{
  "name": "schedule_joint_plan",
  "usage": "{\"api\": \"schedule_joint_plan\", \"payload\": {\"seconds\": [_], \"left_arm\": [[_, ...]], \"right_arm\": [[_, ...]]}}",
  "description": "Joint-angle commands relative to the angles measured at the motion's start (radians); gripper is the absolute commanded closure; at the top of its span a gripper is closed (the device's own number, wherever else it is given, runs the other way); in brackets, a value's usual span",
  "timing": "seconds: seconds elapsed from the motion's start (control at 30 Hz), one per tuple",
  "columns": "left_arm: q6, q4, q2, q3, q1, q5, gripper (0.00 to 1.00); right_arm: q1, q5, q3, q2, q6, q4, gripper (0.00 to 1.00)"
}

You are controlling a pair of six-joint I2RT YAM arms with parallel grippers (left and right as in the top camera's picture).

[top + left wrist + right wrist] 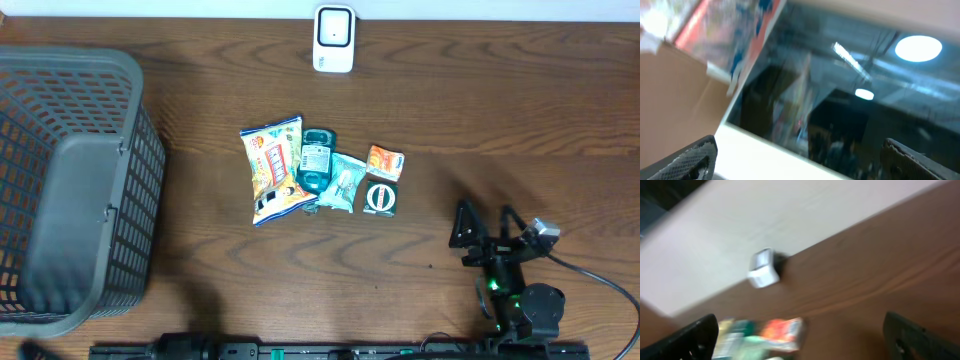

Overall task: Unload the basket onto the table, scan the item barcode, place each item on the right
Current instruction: 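Move the right gripper over the green tub on the table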

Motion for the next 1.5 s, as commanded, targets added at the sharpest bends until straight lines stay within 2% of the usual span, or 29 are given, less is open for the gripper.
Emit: {"api": "schedule_joint_plan", "payload": {"seconds": [0.0, 0.07, 0.17, 0.27, 0.43, 0.5, 0.7, 0.77, 0.87, 0.9, 1.1, 1.17, 1.23, 1.37, 1.47], "left_arm": [[-0.039, -0.003, -0.001, -0.095, 0.006, -0.005, 0.02], [-0.094, -0.031, -0.001, -0.145, 0.006, -0.003, 0.02], [-0.231, -0.069, -0.001, -0.231, 0.006, 0.061, 0.02], [-0.245, -0.069, -0.001, -0.351, 0.006, 0.183, 0.02], [-0.257, -0.069, -0.001, -0.485, 0.006, 0.184, 0.02], [-0.273, -0.077, -0.001, -0.521, 0.006, 0.187, 0.02], [-0.275, -0.212, -0.001, -0.616, 0.006, 0.187, 0.02], [-0.275, -0.231, -0.001, -0.633, 0.006, 0.187, 0.02], [-0.274, -0.227, -0.001, -0.64, 0.006, 0.187, 0.02], [-0.274, -0.217, -0.001, -0.64, 0.006, 0.192, 0.02], [-0.139, -0.211, -0.001, -0.64, 0.006, 0.231, 0.02], [-0.131, -0.214, -0.001, -0.64, 0.006, 0.23, 0.02], [-0.131, -0.227, -0.001, -0.64, 0.006, 0.231, 0.02], [-0.132, -0.282, -0.001, -0.64, 0.006, 0.232, 0.02], [-0.131, -0.318, -0.001, -0.64, 0.006, 0.231, 0.02]], "right_arm": [[0.012, -0.143, -0.002, 0.0, 0.332, 0.019, 0.01], [0.012, -0.232, -0.002, 0.001, 0.315, 0.052, 0.01], [0.013, -0.368, -0.001, 0.001, 0.164, 0.106, 0.01], [0.013, -0.384, 0.032, 0.006, 0.136, 0.076, 0.01], [0.013, -0.378, 0.183, 0.085, 0.044, -0.093, 0.01], [0.013, -0.36, 0.272, 0.159, -0.002, -0.177, 0.01], [0.058, -0.266, 0.618, 0.57, -0.182, -0.514, 0.01], [0.098, -0.204, 0.704, 0.689, -0.193, -0.602, 0.01], [0.175, -0.099, 0.81, 0.856, -0.196, -0.704, 0.01], [0.219, -0.116, 0.842, 0.946, -0.195, -0.697, 0.01], [0.253, -0.306, 0.842, 1.136, -0.182, -0.574, 0.01], [0.274, -0.323, 0.842, 1.194, -0.18, -0.555, 0.01], [0.315, -0.256, 0.842, 1.252, -0.139, -0.549, 0.01], [0.432, -0.002, 0.848, 1.372, 0.021, -0.545, 0.02], [0.503, 0.097, 0.875, 1.439, 0.096, -0.544, 0.05]]}}
